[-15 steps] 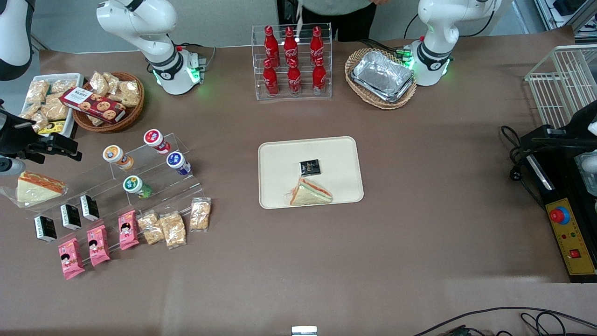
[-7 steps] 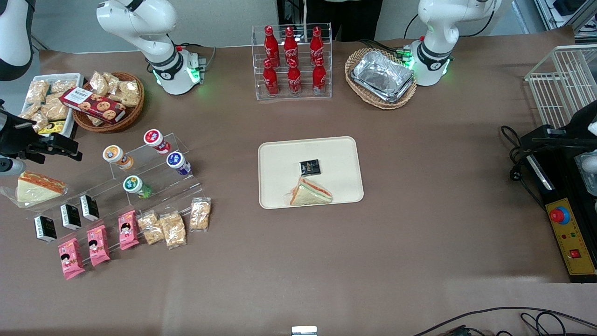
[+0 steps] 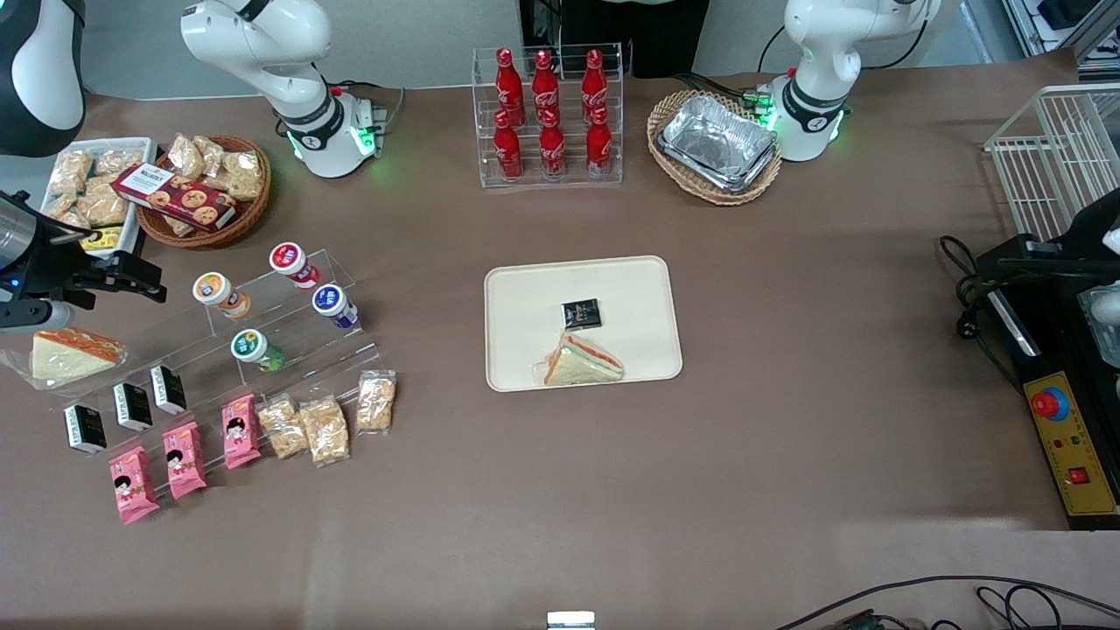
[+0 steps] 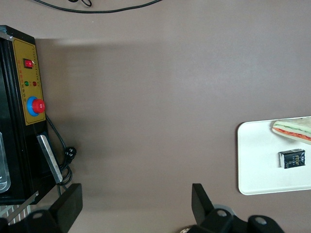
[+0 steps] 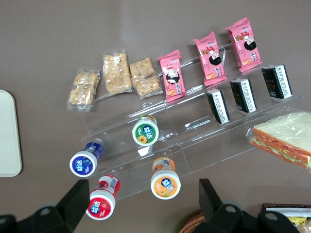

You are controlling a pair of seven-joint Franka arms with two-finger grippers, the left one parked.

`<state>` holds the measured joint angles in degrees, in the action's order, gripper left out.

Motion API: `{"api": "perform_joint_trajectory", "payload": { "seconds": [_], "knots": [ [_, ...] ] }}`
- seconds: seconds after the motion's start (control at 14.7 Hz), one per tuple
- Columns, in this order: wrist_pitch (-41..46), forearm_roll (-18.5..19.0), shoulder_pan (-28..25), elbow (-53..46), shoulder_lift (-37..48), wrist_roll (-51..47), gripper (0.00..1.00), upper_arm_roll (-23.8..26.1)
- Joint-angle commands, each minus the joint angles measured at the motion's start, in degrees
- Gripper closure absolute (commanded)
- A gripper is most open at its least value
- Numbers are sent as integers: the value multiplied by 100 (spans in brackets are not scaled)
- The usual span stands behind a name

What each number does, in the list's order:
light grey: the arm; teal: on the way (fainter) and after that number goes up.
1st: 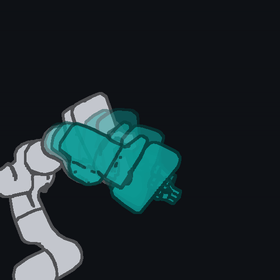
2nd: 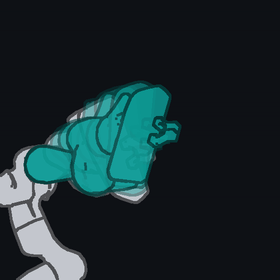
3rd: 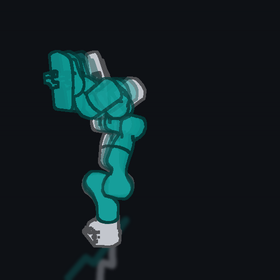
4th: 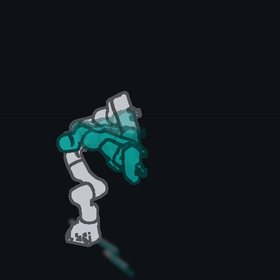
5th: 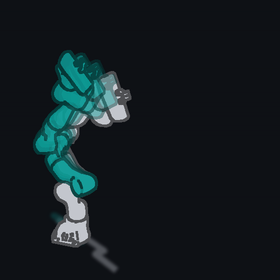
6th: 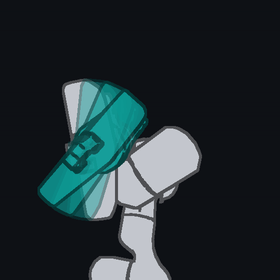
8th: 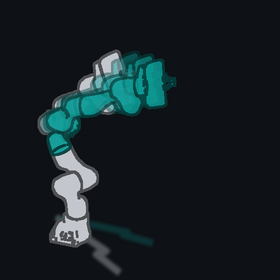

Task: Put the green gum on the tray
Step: 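Move the right gripper down to the green-labelled gum bottle on the rack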

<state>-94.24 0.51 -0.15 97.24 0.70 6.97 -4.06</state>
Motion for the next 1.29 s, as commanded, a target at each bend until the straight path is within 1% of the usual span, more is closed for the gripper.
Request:
{"api": "perform_joint_trajectory", "payload": {
  "seconds": [0.0, 0.14, 0.27, 0.54, 0.88, 1.22],
  "knots": [
    [142, 28, -55, 22, 105, -55, 0, 54],
    [29, 28, -204, 206, 201, -108, 0, 46],
    [-182, 28, -205, 522, 316, -152, 0, 54],
    [-1042, 37, -205, 1655, 799, -152, 0, 54],
    [-1737, 54, -187, 2193, 589, -100, 0, 46],
    [-2185, 28, -161, 2404, 238, -82, 0, 37]
  ]
}}
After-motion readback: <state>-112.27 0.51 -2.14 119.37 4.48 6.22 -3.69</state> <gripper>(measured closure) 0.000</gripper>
